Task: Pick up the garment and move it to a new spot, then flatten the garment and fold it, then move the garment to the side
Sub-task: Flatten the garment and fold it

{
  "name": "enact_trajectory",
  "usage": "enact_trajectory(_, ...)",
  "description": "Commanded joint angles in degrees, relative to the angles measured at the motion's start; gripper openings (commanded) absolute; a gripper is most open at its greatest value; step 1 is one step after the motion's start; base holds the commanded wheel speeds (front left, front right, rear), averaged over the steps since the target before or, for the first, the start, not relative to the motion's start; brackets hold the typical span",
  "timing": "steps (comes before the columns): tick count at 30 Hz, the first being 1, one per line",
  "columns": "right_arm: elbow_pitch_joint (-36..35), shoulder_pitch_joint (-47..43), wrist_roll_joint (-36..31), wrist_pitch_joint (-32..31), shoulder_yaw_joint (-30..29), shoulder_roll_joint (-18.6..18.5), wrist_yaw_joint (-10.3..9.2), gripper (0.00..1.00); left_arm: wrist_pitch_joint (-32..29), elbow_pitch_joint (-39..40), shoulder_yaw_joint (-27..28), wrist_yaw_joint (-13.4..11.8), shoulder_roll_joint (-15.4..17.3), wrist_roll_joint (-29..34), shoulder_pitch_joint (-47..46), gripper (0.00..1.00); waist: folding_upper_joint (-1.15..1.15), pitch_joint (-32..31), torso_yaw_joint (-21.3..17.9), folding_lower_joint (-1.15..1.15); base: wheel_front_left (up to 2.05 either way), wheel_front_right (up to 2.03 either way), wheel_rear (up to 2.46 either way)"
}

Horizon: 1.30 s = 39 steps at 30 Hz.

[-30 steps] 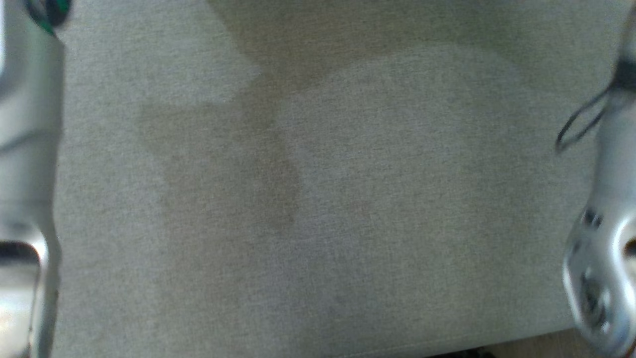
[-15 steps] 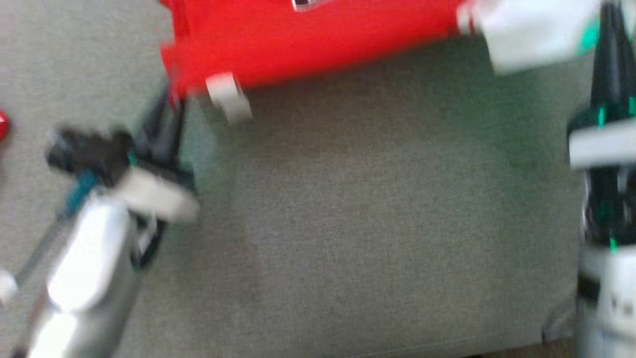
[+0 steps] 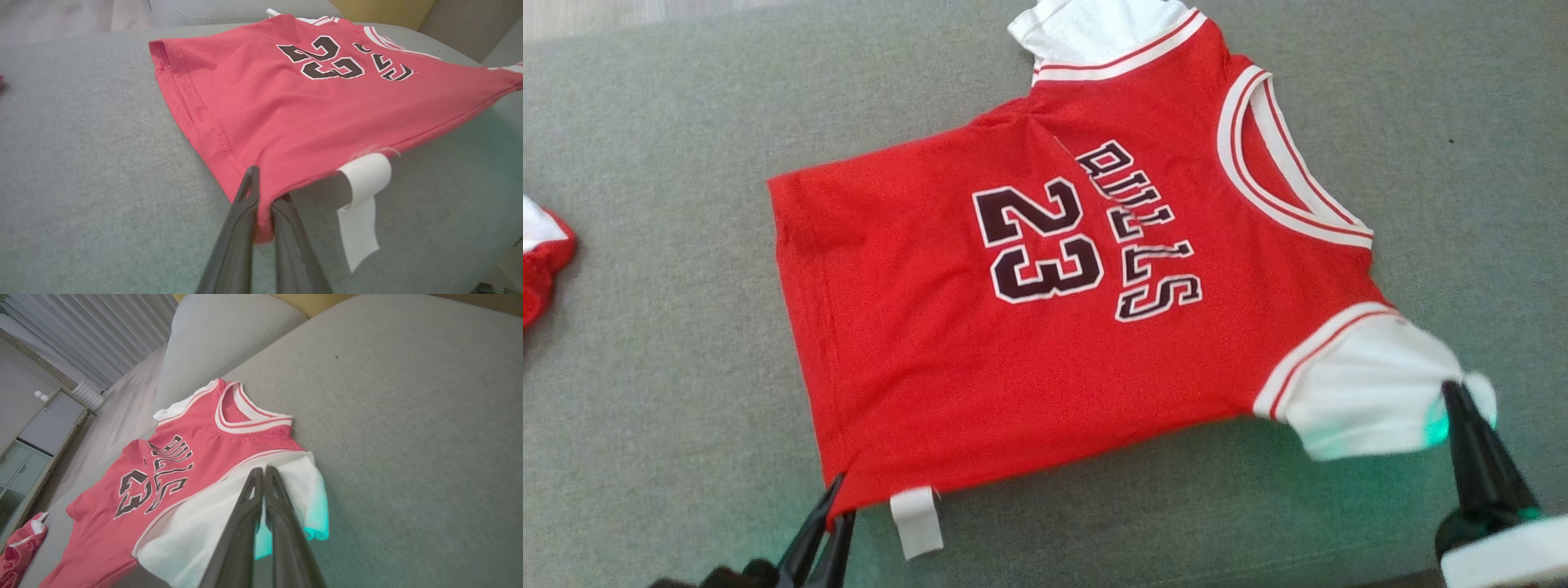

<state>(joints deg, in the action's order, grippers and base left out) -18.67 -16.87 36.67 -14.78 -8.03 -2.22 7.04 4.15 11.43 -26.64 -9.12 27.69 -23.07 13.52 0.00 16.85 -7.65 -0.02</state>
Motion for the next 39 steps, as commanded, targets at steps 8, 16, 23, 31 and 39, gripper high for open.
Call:
enact_trajectory(8, -6.2, 4.9, -4.4, -5.5, 1.0, -0.7, 0.45, 0.00, -6.3, 10.2, 2.3, 1.0, 2.7, -4.2, -3.0, 0.00, 0.00, 1.5, 0.6, 0.02, 0.00, 0.00, 0.00)
enact_trajectory(16, -3.4, 21.1, -12.0, -19.6, 4.8, -2.5, 0.45, 0.00, -16.2, 12.5, 3.0, 6.1, 6.4, -11.3, -9.6, 0.00, 0.00, 3.9, 1.8, 0.02, 0.00, 0.00, 0.00)
enact_trajectory(23, 1.7, 29.5, -13.2, -25.0, 4.2, -5.5, 0.45, 0.00, -22.5, 12.7, 5.3, 7.3, 7.7, -17.6, -14.5, 0.00, 0.00, 5.6, 4.0, 0.02, 0.00, 0.00, 0.00)
enact_trajectory(31, 5.2, 33.3, -13.2, -28.0, 5.1, -7.4, 0.45, 0.00, -28.6, 11.3, 5.3, 8.0, 8.1, -22.2, -19.4, 0.00, 0.00, 6.1, 4.2, 0.02, 0.00, 0.00, 0.00)
enact_trajectory(39, 4.0, 31.2, -11.5, -28.2, 5.3, -8.6, 0.45, 0.00, -29.8, 11.9, 4.9, 7.9, 8.9, -22.9, -18.4, 0.00, 0.00, 4.3, 3.0, 0.02, 0.00, 0.00, 0.00)
